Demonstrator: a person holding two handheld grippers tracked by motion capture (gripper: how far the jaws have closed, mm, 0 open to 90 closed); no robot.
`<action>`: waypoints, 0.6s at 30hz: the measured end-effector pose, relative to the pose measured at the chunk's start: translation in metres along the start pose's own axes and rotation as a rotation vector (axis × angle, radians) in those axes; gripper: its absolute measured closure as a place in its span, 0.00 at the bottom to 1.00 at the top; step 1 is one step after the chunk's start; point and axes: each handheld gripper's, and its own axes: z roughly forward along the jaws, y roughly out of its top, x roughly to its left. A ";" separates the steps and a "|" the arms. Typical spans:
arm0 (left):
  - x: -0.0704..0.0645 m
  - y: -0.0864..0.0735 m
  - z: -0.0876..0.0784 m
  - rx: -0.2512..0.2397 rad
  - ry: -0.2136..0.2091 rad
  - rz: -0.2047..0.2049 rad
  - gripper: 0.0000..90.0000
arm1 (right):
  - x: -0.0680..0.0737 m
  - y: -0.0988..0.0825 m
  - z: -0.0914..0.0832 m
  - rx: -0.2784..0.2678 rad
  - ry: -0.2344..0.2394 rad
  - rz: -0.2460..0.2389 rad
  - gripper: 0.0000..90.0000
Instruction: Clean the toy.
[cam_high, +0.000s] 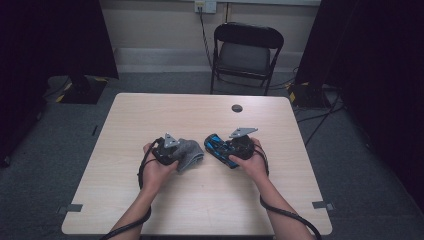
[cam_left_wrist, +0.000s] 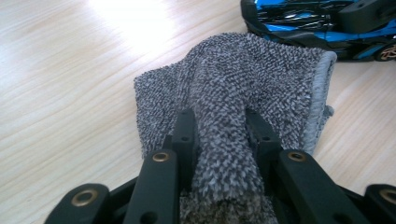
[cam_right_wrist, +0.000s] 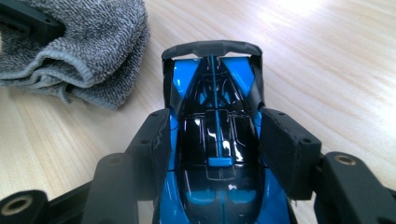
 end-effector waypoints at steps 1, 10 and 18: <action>-0.001 0.000 0.001 0.000 -0.005 0.006 0.78 | 0.000 0.000 0.001 -0.001 -0.010 -0.006 0.50; -0.014 0.005 0.007 0.003 -0.037 0.037 0.77 | 0.001 -0.001 0.002 -0.015 -0.037 -0.014 0.45; -0.019 0.007 0.011 0.008 -0.053 0.046 0.77 | 0.003 -0.001 0.002 0.002 -0.029 -0.045 0.48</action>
